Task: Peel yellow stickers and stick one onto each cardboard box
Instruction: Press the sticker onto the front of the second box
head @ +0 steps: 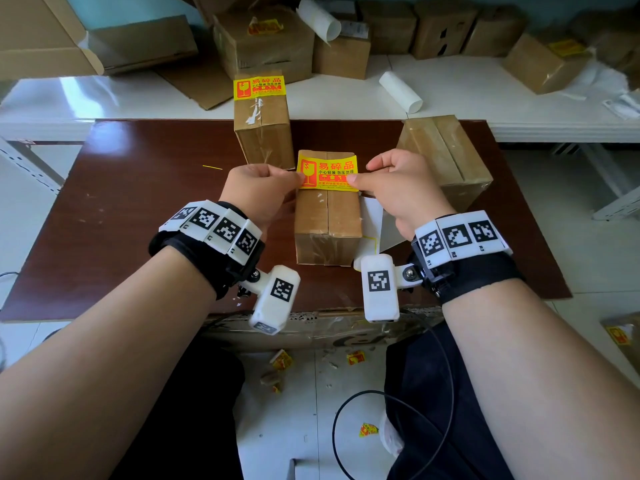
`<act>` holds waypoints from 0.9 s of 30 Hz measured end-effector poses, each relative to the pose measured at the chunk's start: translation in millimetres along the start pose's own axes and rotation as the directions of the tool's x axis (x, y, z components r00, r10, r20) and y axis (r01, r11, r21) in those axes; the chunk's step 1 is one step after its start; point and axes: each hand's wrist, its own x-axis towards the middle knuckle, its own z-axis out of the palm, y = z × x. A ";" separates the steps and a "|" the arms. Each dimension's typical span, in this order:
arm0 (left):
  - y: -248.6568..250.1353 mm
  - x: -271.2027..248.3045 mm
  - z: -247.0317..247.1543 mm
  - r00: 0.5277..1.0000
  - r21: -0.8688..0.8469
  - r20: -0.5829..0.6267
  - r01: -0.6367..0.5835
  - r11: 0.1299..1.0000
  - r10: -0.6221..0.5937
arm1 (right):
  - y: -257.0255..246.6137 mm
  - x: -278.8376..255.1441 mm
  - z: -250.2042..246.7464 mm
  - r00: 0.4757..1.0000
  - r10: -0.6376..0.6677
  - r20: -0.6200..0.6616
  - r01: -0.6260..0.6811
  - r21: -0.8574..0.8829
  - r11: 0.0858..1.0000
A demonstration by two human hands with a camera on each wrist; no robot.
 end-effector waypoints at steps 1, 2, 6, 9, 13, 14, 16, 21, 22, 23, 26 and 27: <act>-0.1 0.1 0.0 1.000 0.001 0.002 0.001 1.000 -0.001 | -0.2 -0.4 -0.2 1.000 0.000 0.000 0.000 0.002 1.000; -0.4 0.1 0.1 1.000 0.003 0.003 0.003 1.000 -0.003 | -0.2 -0.4 -0.2 1.000 -0.001 -0.001 0.001 0.004 1.000; -0.1 0.0 0.1 1.000 0.002 -0.009 0.009 1.000 -0.009 | 0.1 -0.6 0.7 1.000 -0.005 -0.013 0.005 0.005 1.000; 1.1 -1.2 0.4 1.000 0.018 -0.012 0.011 1.000 -0.010 | 0.4 -0.5 0.8 1.000 0.001 -0.007 -0.001 0.001 1.000; 2.5 -2.9 0.9 1.000 0.033 -0.013 0.013 0.999 -0.012 | 0.8 0.4 -0.9 1.000 0.001 0.004 -0.001 -0.003 1.000; 2.8 -3.2 1.0 1.000 0.037 -0.015 0.012 0.999 -0.012 | 1.0 0.8 -0.8 1.000 0.001 0.005 -0.001 -0.003 1.000; 3.0 -3.9 1.5 1.000 0.036 -0.017 0.014 0.999 -0.014 | 1.5 1.2 -0.1 1.000 0.005 0.004 -0.005 0.000 1.000; 3.3 -4.1 1.8 1.000 0.032 -0.015 0.020 0.999 -0.019 | 1.3 1.1 0.5 1.000 0.003 0.009 -0.003 0.013 1.000; 3.2 -4.0 2.0 1.000 0.032 -0.012 0.019 0.999 -0.019 | 1.5 1.5 0.5 1.000 0.001 0.012 -0.001 0.018 1.000; 3.2 -4.0 2.2 1.000 0.032 -0.011 0.017 0.999 -0.017 | 1.5 1.4 0.5 1.000 -0.002 0.014 0.001 0.021 1.000; 3.0 -3.5 2.5 1.000 0.041 -0.018 0.009 0.999 -0.008 | 1.9 1.8 1.3 1.000 -0.007 0.014 0.007 0.017 1.000; 3.1 -3.6 2.6 1.000 0.045 -0.020 0.007 0.999 -0.007 | 1.8 1.8 1.1 1.000 -0.006 0.015 0.006 0.017 1.000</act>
